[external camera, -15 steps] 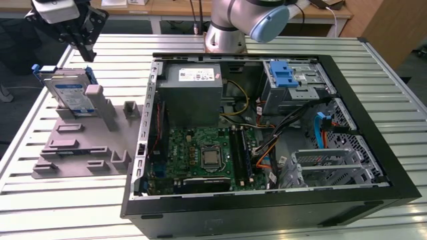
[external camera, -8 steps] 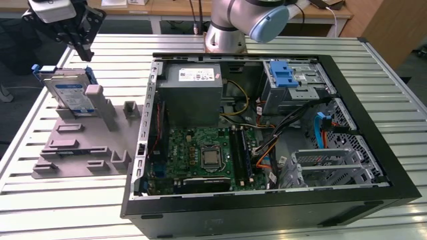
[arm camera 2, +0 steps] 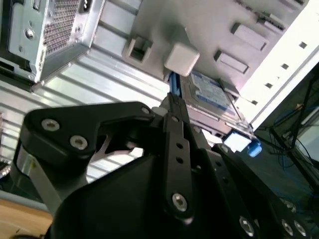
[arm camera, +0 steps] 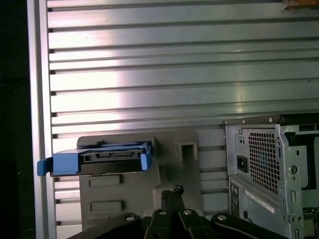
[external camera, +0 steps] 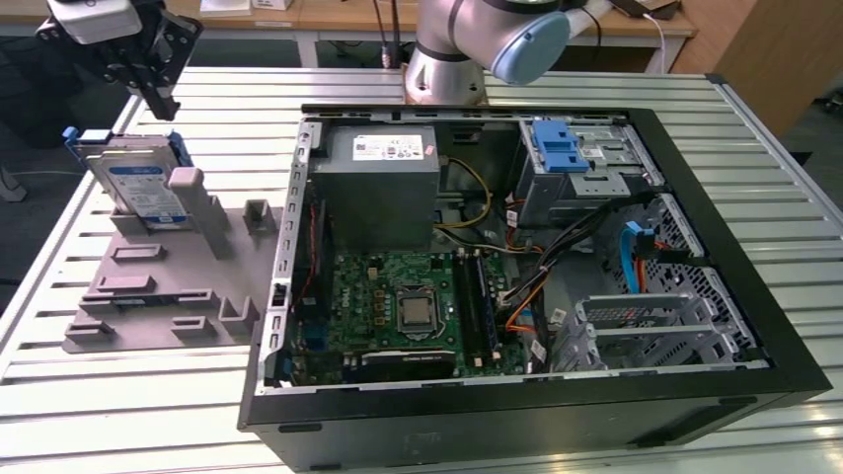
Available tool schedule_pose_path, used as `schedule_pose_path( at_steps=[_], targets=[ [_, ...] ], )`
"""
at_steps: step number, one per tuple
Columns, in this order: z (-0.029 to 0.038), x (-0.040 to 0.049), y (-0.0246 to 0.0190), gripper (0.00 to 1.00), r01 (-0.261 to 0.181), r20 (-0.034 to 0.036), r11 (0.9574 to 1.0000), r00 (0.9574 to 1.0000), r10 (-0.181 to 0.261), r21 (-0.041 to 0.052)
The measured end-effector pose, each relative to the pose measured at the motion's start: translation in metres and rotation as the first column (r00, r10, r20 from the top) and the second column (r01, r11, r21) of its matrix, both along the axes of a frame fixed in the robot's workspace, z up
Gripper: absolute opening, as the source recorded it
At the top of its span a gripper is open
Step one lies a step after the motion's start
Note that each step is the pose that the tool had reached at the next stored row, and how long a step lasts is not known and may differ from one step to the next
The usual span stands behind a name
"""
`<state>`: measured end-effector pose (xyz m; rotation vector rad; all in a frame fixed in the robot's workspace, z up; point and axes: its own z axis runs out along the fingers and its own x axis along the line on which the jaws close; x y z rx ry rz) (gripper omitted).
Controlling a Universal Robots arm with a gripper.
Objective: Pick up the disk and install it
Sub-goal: 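Reach for the disk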
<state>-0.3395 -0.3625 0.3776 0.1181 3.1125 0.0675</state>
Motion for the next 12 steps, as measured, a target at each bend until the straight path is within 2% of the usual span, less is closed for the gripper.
schedule_pose_path(
  at_steps=[12],
  targets=[
    [0.0000, -0.0047, 0.0002, 0.11, 0.000, 0.0000, 1.0000, 1.0000, 0.000, 0.0000]
  ],
)
